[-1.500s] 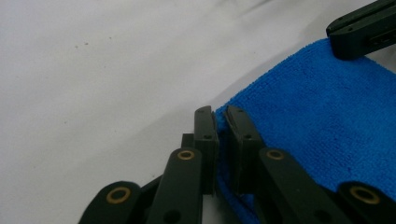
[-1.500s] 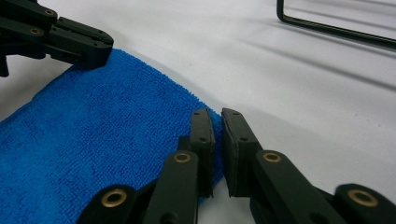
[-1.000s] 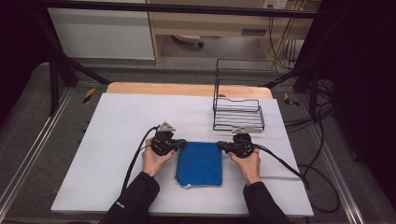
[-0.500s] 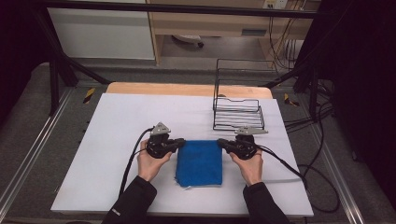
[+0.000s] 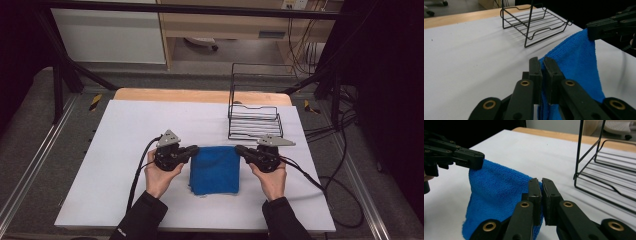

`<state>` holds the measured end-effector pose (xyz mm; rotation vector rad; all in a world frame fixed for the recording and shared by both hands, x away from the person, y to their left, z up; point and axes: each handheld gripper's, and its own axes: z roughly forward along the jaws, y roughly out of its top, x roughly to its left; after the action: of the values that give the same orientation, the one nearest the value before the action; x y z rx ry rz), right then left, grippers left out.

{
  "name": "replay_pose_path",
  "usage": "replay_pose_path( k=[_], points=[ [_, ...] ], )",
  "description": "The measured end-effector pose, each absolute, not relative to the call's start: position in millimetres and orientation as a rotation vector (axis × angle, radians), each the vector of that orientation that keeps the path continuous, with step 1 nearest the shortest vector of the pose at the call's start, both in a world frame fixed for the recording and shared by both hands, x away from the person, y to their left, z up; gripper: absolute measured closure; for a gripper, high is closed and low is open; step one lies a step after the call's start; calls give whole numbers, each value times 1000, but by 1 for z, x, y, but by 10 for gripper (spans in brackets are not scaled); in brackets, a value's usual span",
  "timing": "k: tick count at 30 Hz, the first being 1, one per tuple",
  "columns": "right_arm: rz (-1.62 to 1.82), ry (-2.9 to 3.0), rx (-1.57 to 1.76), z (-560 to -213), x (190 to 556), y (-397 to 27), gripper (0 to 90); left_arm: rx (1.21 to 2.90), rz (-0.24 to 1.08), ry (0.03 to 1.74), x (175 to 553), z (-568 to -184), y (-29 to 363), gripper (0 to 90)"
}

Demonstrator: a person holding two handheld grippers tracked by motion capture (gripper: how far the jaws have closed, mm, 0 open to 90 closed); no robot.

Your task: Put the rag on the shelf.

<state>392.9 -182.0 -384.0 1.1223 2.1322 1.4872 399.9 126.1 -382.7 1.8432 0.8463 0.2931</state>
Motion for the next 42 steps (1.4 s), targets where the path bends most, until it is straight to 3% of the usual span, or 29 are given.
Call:
replay_pose_path(
  k=[42],
  points=[
    [1565,1768,944,-286,369,-213,869,1613,464,684,401,-293,88,850]
  ],
)
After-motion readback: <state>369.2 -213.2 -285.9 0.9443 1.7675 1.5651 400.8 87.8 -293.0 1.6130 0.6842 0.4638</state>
